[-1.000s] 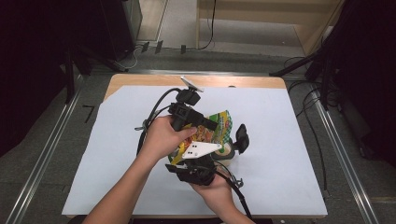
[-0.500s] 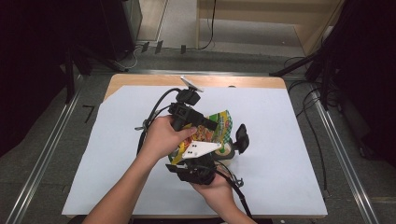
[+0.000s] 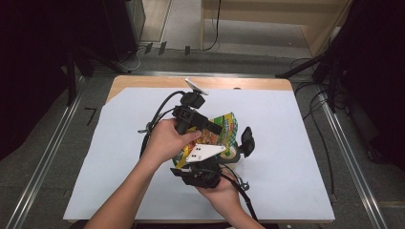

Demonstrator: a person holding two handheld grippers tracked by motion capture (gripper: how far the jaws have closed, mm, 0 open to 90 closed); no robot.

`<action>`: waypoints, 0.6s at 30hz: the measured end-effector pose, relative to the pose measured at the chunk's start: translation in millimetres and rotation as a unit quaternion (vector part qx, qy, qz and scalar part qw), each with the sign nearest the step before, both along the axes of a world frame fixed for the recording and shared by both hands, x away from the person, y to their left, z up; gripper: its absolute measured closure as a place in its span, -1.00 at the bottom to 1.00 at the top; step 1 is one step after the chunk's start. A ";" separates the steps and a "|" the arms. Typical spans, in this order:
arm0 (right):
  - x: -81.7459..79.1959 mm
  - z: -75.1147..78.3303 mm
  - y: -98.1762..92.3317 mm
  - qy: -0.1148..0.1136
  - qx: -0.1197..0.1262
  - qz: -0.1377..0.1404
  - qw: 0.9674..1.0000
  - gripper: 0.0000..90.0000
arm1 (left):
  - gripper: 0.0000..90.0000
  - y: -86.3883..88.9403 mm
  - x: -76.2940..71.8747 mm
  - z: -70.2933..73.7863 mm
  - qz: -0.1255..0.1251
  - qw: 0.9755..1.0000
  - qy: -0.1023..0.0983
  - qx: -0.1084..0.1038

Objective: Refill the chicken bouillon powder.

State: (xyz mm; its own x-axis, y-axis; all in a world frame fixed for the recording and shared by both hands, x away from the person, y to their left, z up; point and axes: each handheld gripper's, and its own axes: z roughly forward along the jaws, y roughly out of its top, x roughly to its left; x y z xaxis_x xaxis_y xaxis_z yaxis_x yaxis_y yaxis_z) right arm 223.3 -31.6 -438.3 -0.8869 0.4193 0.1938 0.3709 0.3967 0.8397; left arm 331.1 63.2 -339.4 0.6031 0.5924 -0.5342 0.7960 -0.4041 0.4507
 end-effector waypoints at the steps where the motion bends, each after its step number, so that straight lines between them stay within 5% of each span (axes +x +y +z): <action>1: -0.1 0.0 0.0 0.000 0.000 0.000 1.000 0.63 | 0.74 -0.1 -0.1 -0.1 0.000 1.000 0.001 0.000; 11: -0.5 -6.6 0.5 0.000 -0.001 0.003 1.000 0.60 | 0.73 2.2 1.0 -6.3 -0.005 1.000 0.011 0.010; 18: -2.1 -11.7 1.5 -0.024 -0.017 0.011 1.000 0.59 | 0.72 3.5 0.5 -10.9 -0.016 0.999 0.008 0.027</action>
State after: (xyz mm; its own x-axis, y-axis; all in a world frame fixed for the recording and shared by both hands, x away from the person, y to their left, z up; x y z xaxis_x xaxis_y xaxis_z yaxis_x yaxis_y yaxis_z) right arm 221.3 -30.0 -450.0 -0.9036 0.4061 0.1365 0.3220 0.4334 0.8417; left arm 331.6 66.6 -350.3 0.6144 0.6002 -0.5121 0.7888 -0.4530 0.4155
